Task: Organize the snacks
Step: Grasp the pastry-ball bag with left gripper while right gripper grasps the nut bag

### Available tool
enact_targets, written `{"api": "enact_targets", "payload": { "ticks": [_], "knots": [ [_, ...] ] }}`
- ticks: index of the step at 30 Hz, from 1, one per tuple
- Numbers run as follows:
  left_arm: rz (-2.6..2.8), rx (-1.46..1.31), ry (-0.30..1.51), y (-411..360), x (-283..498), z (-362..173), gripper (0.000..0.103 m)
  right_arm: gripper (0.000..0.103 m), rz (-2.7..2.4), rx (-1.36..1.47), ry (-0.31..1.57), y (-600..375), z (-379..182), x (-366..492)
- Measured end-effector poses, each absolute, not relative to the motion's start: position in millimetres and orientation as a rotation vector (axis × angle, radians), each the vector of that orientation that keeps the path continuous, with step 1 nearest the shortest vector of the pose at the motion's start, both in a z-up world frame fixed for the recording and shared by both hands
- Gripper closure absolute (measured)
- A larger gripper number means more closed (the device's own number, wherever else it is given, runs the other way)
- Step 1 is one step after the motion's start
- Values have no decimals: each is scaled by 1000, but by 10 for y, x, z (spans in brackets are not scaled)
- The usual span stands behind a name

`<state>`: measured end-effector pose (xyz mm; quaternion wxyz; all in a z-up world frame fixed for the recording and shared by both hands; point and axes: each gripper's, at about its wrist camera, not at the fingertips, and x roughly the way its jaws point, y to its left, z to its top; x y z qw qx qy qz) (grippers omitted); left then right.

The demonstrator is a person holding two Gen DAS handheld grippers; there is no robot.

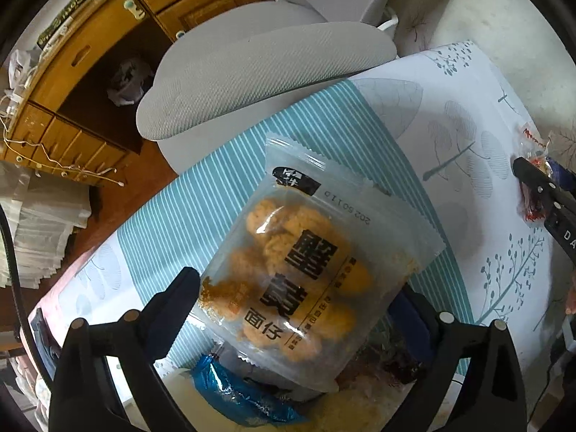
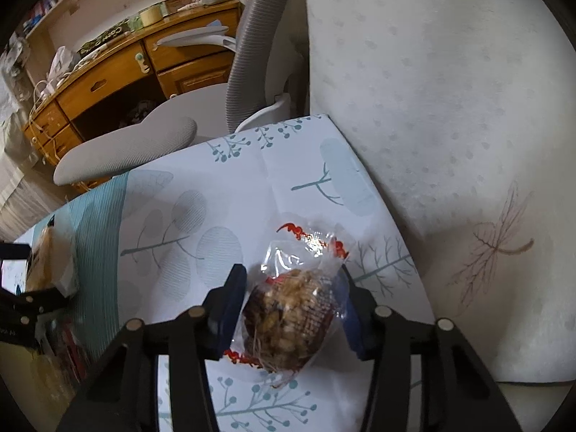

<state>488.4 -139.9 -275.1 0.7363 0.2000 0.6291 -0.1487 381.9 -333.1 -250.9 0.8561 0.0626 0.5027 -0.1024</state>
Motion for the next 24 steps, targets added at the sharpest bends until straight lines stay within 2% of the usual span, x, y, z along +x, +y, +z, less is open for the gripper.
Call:
{"api": "enact_targets", "payload": {
  "ticks": [6,13,24],
  "knots": [
    [-284,459,1349,-1453,4758,-2704,12,56,-193,141,1076,-3324,-2501,3667],
    [-269,416,1384,-1570,4593,-2567,13,57,-159,173,1137,-3239,-2503,3378],
    [-318,407,1365,-1714,4179,-1918,12,57,-66,329,1238,-3011,-2344,2868]
  ]
}}
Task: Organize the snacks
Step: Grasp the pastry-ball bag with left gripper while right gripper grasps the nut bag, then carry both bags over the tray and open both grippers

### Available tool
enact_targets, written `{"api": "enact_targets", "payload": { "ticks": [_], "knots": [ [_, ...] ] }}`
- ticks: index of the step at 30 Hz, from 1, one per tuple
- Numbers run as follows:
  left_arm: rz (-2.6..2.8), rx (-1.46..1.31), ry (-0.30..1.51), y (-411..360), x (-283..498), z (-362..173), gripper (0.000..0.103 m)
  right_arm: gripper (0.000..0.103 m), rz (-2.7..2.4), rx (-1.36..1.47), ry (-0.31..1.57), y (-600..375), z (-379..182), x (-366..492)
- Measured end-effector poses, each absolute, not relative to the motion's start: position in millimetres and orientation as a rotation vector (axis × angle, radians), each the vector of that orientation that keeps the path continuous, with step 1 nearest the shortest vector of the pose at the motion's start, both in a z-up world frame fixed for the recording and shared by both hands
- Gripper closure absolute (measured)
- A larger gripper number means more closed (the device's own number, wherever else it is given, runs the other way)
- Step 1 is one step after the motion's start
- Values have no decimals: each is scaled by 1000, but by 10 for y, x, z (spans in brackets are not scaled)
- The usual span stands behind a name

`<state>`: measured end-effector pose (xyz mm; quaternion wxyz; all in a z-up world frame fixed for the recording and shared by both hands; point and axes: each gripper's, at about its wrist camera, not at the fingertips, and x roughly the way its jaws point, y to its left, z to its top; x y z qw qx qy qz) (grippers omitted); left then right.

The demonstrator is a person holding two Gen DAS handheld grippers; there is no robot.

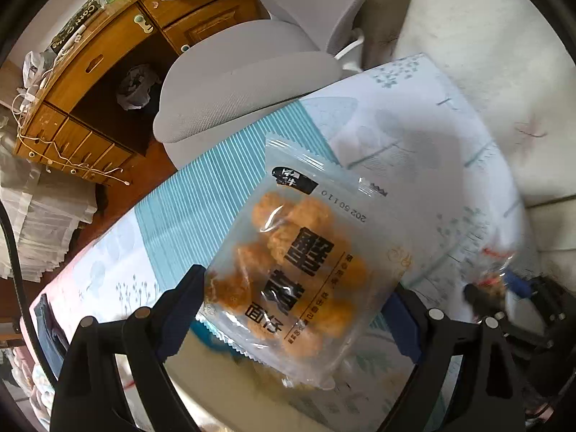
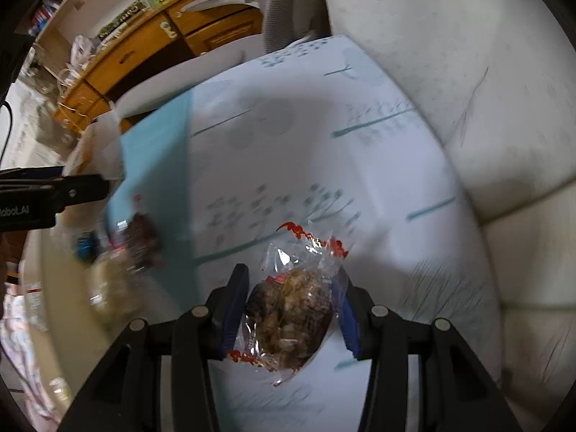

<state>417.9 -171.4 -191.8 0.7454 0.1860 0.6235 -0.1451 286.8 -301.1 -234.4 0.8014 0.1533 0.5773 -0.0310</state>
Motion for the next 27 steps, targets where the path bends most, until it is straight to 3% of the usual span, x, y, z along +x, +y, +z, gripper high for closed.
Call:
{"api": "enact_targets", "payload": {
  "ticks": [16,27],
  "knots": [
    [-217,250,1353,-788,3341,-983,12,57,120,332,1179,-2321,-1468,2453],
    [-112,67,1391,162,2508,-936,11,56,216,285,1142,-1643,-1090,2024]
  ]
}}
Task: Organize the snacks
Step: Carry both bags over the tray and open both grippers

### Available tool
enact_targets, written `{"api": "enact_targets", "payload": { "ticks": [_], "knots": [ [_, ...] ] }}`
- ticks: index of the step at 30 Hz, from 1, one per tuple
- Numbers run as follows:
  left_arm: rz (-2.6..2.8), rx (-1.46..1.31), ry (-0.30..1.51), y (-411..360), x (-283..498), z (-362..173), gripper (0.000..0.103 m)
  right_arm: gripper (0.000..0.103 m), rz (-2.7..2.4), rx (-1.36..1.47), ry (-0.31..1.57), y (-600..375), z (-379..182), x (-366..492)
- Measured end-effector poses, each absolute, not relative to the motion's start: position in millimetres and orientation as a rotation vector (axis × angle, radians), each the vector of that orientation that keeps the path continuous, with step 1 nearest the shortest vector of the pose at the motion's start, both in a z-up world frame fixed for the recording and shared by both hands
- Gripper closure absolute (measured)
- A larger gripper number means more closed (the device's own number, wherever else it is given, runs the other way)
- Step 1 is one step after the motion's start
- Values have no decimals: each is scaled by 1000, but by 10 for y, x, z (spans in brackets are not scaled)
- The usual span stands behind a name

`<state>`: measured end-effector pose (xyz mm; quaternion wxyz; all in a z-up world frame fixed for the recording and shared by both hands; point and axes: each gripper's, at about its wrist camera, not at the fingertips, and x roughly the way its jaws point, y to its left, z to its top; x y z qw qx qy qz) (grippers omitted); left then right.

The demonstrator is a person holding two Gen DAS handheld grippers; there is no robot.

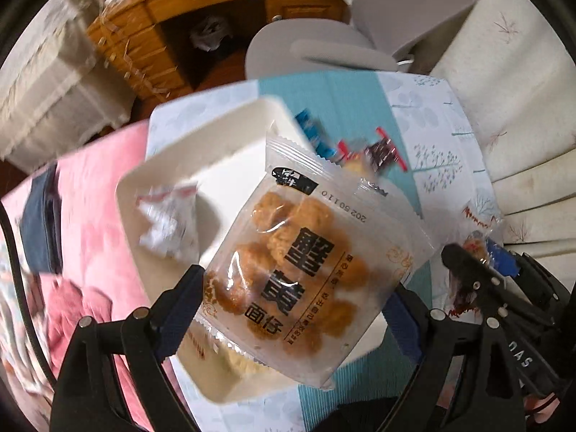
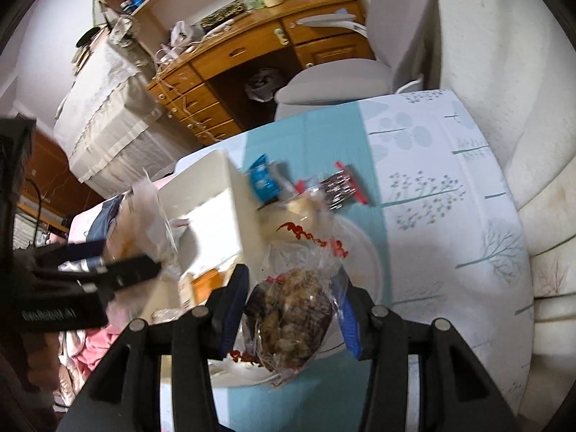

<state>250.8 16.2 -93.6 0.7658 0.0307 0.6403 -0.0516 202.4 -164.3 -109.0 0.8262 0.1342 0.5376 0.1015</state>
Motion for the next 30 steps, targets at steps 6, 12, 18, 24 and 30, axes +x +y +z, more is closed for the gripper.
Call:
{"api": "enact_targets", "payload": {
  "ticks": [6,12,18,24,30],
  "knots": [
    [-89,6,1424,580,2106,-1050,11,56,243,266,1148,-1255,-1030,1730],
    [-112,-14,1437,833,1867,-1134,9,56,256,241,1151,-926,-1003,1460],
    [-87,-27,1487,1015,1829,-1266,8,55,244,221,1120,-705,-950,1347],
    [-107,-94,1402,1213,1804,-1132,3,35,207,225,1121,-608,-945,1272],
    [-106,-112,1388,1314,1817,-1081,3,32,176,239,1125,-617,-955,1194]
  ]
}}
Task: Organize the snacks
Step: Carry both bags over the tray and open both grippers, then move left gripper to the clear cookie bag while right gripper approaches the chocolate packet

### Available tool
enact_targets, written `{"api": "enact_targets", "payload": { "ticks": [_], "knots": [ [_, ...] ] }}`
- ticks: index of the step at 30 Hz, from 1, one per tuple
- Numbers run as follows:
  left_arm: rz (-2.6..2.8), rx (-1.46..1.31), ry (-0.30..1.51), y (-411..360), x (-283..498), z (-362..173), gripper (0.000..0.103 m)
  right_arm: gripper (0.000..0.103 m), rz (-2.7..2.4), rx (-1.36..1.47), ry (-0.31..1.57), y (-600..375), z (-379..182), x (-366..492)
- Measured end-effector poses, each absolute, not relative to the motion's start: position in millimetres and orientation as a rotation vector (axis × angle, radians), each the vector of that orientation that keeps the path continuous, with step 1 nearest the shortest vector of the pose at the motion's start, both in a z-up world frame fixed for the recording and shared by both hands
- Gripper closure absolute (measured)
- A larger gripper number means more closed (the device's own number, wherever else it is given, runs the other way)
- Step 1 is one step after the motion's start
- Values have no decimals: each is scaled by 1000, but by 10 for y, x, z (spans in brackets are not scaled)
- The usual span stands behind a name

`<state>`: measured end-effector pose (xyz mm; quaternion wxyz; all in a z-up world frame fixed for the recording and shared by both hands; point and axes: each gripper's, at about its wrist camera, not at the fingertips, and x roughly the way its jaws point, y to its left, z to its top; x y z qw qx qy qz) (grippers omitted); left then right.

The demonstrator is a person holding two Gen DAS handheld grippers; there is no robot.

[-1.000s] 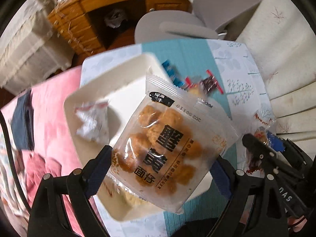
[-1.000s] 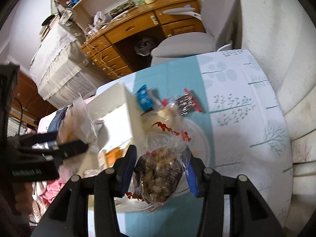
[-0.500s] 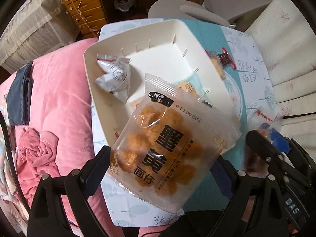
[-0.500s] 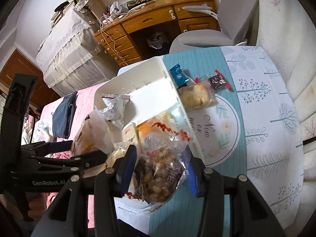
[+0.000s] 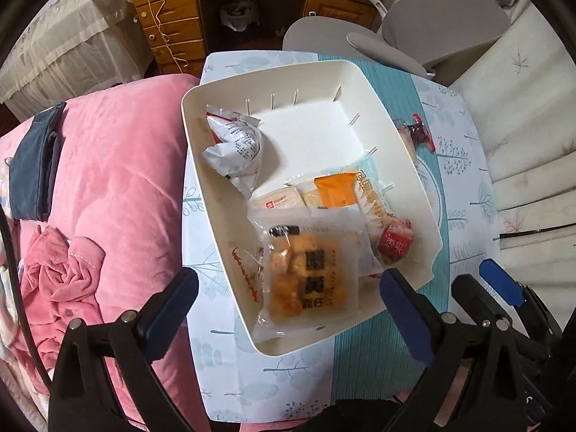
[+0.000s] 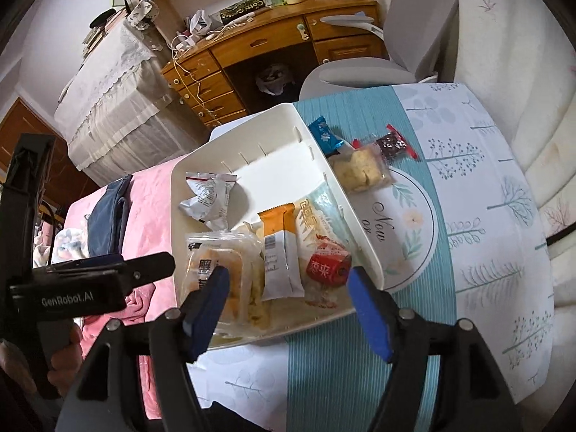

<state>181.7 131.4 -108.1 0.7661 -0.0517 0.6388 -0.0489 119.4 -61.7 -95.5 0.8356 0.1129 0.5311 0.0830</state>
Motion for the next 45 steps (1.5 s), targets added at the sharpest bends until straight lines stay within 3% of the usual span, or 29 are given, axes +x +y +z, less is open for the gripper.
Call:
{"api": "enact_targets", "payload": {
  "ticks": [12,26,45],
  "knots": [
    [-166,-182,1382,1131,1636,-1139,3,28,152,224,1118,-874,-1002,1083],
    [-113,-185,1285,405,1723,-923,3,28,253,122,1051,-1565,-1073,1433],
    [-214,135,1277,-650,2836,-1160,3,28,419,23,1021,-2372,-1591,2573]
  ]
}}
